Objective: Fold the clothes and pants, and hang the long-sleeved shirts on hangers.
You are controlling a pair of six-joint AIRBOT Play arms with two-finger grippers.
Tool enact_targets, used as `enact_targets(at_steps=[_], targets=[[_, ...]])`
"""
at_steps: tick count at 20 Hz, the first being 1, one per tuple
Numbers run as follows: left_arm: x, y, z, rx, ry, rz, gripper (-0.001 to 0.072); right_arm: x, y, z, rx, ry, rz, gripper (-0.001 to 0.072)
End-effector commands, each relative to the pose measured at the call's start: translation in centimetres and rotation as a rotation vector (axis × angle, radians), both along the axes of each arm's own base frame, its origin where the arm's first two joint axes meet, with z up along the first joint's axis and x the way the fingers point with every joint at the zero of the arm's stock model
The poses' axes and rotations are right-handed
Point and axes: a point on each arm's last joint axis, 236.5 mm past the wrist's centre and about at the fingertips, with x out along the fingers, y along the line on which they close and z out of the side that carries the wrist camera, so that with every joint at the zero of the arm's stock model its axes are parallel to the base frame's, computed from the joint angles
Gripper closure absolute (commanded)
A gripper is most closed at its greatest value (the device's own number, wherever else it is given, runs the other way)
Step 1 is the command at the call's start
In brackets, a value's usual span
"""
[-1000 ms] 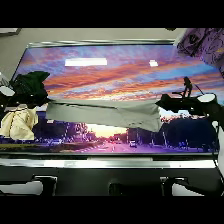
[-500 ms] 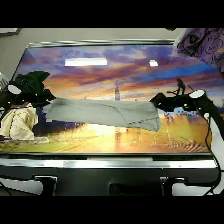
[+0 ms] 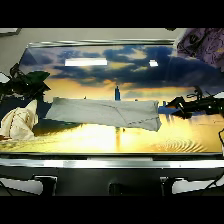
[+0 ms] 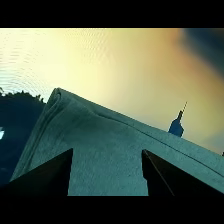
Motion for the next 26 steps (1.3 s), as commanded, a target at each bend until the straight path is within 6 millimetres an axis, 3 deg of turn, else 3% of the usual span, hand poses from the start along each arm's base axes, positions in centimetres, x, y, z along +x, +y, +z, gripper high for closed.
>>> enact_targets(at_steps=[1, 8, 11, 12, 13, 14, 15, 17, 18, 21, 26], targets=[[-0.3, -0.2, 0.5, -0.018, 0.022, 0.013, 0.0199, 0.1, 1.7, -1.6, 0.086, -0.007, 0.036, 0.0019], [-0.5, -0.3, 0.4, -0.023, 0.032, 0.014, 0.0200, 0.2, 5.9, -4.9, 0.084, 0.035, 0.126, 0.0020], [-0.9, -0.6, 0.3, -0.029, 0.050, 0.004, 0.0200, 0.5, 7.5, -5.2, 0.071, 0.025, 0.153, 0.0082], [-1.0, -0.8, 0.2, -0.033, 0.055, -0.001, 0.0200, 0.6, 7.8, -5.3, 0.065, 0.022, 0.161, 0.0257], [-1.0, -1.2, 0.3, -0.047, 0.056, -0.006, 0.0200, 0.7, 8.1, -5.2, 0.066, 0.019, 0.165, 0.0383], [-0.9, -2.1, 0.6, -0.071, 0.051, -0.013, 0.0204, 0.7, 8.3, -4.9, 0.069, 0.019, 0.162, 0.0597], [-0.7, -3.3, 0.8, -0.098, 0.044, -0.025, 0.0230, 0.8, 8.4, -4.3, 0.075, 0.019, 0.148, 0.0680], [-0.6, -6.3, 0.8, -0.130, 0.047, -0.070, 0.0565, 1.2, 8.0, -2.2, 0.052, 0.010, 0.117, 0.0681], [-0.7, -8.2, 0.5, -0.133, 0.055, -0.109, 0.0691, 1.3, 7.5, -0.7, 0.024, 0.005, 0.100, 0.0681], [-1.3, -15.6, -1.0, -0.141, 0.083, -0.223, 0.0692, 1.3, 5.8, 4.6, -0.086, -0.031, 0.075, 0.0681], [-4.4, -33.8, -4.0, -0.348, 0.119, -0.378, 0.0693, -0.5, 2.6, 13.4, -0.303, -0.115, 0.078, 0.0681]])
